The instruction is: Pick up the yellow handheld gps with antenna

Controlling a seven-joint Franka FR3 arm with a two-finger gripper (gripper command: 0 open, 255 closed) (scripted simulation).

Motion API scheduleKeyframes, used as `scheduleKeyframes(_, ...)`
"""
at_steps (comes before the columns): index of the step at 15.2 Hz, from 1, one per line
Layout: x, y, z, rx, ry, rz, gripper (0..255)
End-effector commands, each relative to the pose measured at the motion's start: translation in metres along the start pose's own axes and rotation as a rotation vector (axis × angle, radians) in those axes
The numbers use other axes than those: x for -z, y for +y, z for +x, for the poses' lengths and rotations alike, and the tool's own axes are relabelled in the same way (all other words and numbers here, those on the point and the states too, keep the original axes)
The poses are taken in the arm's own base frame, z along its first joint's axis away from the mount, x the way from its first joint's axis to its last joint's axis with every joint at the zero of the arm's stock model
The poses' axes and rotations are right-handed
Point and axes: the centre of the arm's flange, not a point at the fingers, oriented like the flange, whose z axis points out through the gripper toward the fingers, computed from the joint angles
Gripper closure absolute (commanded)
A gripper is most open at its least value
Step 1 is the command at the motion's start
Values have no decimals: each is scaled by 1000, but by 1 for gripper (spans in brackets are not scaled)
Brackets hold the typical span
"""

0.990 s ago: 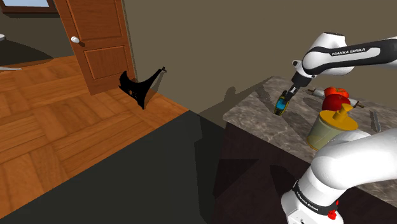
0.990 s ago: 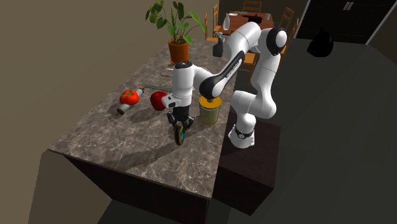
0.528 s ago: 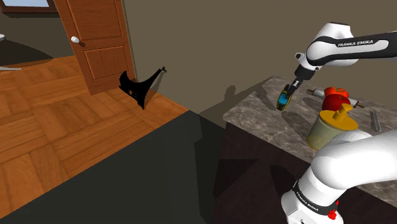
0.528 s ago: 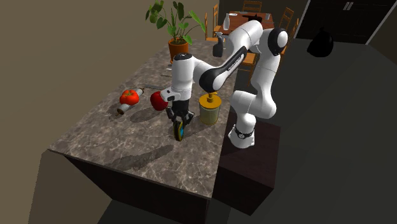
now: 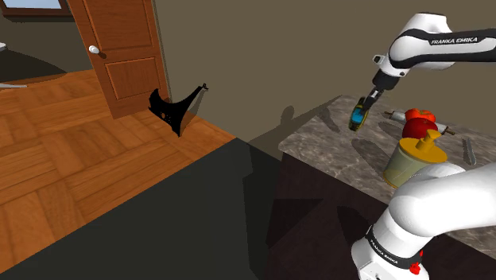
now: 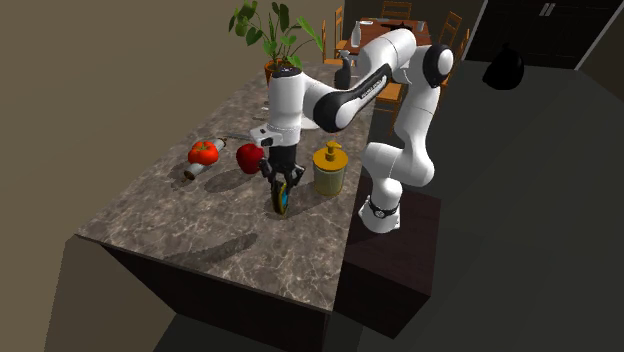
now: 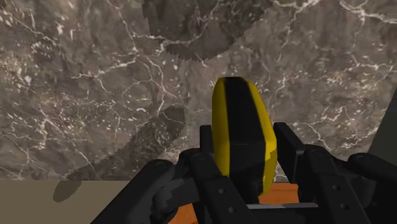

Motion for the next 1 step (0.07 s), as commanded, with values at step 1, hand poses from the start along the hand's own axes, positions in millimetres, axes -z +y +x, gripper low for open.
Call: scheduleKeyframes(1,3,0,1,0,0,0,255)
